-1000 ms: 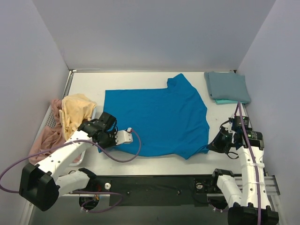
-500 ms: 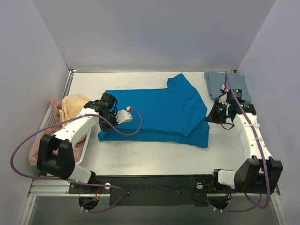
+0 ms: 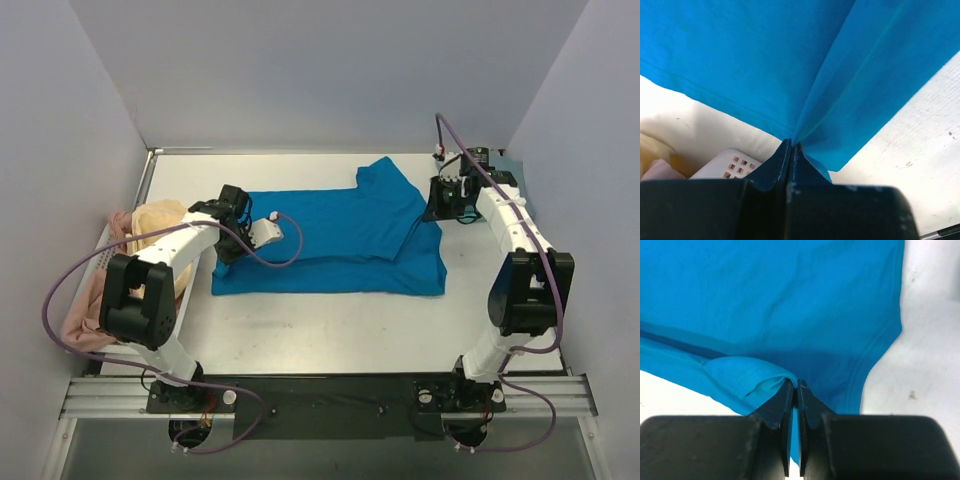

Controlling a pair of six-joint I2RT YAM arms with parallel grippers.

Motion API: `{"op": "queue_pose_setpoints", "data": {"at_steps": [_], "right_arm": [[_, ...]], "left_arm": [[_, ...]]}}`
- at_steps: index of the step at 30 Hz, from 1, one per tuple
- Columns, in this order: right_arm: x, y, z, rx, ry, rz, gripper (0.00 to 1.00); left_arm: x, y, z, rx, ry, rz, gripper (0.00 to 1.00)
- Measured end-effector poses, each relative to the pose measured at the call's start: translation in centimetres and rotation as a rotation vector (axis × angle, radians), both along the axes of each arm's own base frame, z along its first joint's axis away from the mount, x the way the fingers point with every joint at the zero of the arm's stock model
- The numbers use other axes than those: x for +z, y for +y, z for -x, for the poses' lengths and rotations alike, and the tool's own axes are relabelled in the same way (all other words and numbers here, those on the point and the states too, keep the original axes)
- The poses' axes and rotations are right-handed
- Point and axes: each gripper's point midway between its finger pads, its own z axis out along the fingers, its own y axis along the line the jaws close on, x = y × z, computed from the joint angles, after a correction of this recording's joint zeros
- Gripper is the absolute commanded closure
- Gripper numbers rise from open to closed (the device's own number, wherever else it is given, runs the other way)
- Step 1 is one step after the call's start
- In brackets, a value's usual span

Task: Fold and stack the t-shirts
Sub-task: Fold the flattened tshirt in 1/3 of the way

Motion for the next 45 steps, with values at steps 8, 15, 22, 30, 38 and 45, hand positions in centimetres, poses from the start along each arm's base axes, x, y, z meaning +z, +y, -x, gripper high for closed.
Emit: {"op": "queue_pose_setpoints", "data": {"at_steps": [8, 15, 22, 30, 38, 45], "right_arm": [[-1.1, 1.1, -1.8, 0.208, -0.012, 0.088, 1.00], [-2.1, 1.4, -3.9, 0.324, -0.033, 0.207, 1.00], [-3.5, 0.4, -4.7, 0.326, 0.003, 0.252, 1.00], [-4.9, -0.5, -6.5, 0.224, 0.039, 0.287, 0.67], [-6.0, -0.8, -10.7, -0.033, 0.037, 0.308, 0.43], [-1.6, -2.3, -4.6, -0.284, 0.049, 0.255, 0.38]], "left_arm": [[-1.6, 1.5, -0.8, 0.043, 0.039, -0.034, 1.00], [-1.4, 1.2, -2.5, 0.049, 0.021, -0.030, 1.00], [-2.1, 1.3, -3.1, 0.054, 0.032, -0.048, 0.92], [-1.2, 3.0, -6.7, 0.152, -0.133, -0.132, 0.48], [2.0, 5.8, -12.1, 0.385, -0.325, -0.111, 0.47], [5.4, 2.0, -8.8, 0.194, -0.321, 0.062, 0.47]]}}
